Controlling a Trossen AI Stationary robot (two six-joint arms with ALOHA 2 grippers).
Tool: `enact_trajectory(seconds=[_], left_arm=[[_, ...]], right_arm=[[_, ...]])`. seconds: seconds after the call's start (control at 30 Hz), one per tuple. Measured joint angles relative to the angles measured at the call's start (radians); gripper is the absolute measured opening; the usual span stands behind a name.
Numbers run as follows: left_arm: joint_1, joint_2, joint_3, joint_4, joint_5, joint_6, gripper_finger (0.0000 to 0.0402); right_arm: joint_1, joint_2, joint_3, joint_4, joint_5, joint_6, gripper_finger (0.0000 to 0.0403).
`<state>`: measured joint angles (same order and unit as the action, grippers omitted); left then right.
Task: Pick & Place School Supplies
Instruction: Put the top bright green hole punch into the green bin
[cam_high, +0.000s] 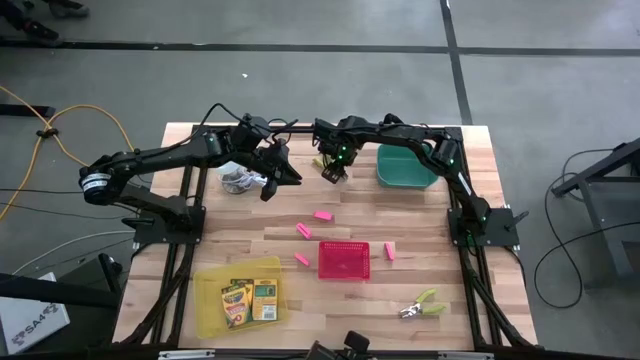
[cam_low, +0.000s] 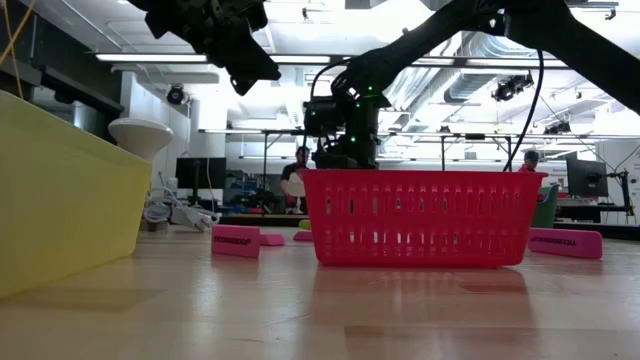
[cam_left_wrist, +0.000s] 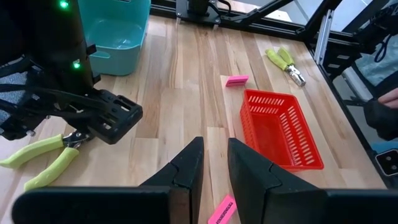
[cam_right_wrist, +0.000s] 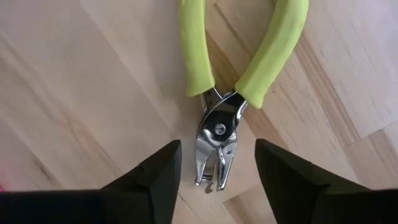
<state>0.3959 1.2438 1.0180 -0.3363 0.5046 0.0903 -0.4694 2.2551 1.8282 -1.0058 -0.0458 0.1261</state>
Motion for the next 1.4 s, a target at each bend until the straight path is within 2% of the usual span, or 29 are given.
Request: enact_trajectory(seconds=[0.77,0.97,1.4], left_arm=[[-0.001,0.000,0.000,0.000,0.000,-0.017,0.0068],[-0.024,0.000,0.000,0.000,0.000,-0.015,0.0068],[-0.076,0.000,0.000,0.000,-0.001,-0.008,0.0068]], right_arm=[[0.009,0.008,-0.040,0.059,-0.005,0.040,0.0201],[0.025,0.010,-0.042,0.060,0.049,0.052,0.0201],[0.023,0.010,-0.042,0.053,0.047,0.083,0.0192]])
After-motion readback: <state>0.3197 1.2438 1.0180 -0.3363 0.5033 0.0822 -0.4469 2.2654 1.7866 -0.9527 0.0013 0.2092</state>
